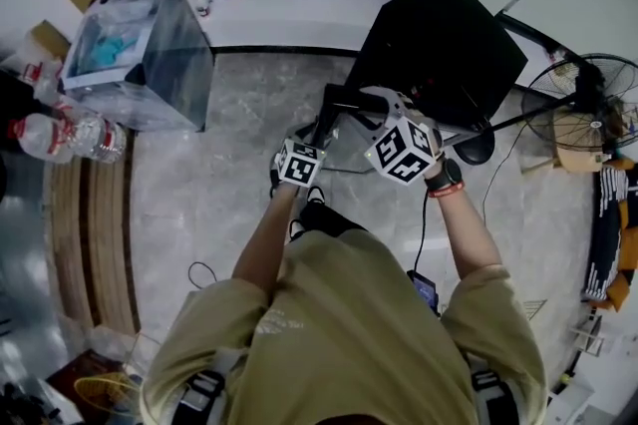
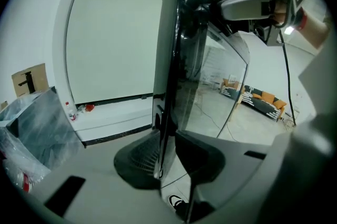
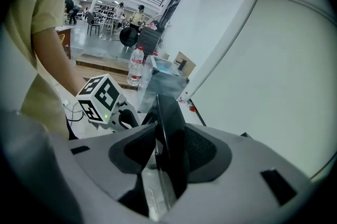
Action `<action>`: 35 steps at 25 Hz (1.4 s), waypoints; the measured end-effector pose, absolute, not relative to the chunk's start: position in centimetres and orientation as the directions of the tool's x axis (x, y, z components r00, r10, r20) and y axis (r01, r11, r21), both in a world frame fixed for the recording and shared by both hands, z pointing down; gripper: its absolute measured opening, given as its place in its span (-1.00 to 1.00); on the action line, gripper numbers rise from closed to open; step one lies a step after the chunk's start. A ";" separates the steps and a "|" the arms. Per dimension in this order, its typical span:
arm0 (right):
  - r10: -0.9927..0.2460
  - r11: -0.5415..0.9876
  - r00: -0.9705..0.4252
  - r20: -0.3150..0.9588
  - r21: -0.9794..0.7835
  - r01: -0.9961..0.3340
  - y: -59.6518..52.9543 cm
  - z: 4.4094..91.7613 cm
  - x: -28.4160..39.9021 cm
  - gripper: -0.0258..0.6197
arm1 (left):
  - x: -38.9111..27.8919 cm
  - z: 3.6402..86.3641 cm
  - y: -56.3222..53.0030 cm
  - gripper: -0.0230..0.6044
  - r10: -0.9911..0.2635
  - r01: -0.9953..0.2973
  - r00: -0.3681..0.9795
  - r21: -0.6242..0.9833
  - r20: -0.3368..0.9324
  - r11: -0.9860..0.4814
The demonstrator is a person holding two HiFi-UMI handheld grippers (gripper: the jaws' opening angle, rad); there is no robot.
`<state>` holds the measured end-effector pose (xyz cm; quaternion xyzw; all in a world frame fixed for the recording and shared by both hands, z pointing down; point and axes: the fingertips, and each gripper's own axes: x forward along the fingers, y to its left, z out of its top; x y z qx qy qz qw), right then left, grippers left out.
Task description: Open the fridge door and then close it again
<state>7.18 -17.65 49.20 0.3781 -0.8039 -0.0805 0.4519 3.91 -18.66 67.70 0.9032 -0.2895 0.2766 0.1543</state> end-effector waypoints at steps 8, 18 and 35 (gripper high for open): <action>-0.693 0.683 -0.302 0.655 0.463 -0.565 -20.6 49.1 9.1 -0.37 | 5.8 67.7 -22.1 -0.65 -0.417 -0.593 0.682 0.122 0.602 -0.796; -0.712 0.651 -0.269 0.648 0.467 -0.598 -24.6 49.3 11.9 -0.37 | 8.7 67.8 -26.7 -0.65 -0.401 -0.583 0.681 0.121 0.613 -0.804; -0.746 0.578 -0.184 0.640 0.485 -0.656 -29.3 49.4 16.0 -0.39 | 13.2 67.7 -32.2 -0.65 -0.362 -0.538 0.682 0.100 0.636 -0.837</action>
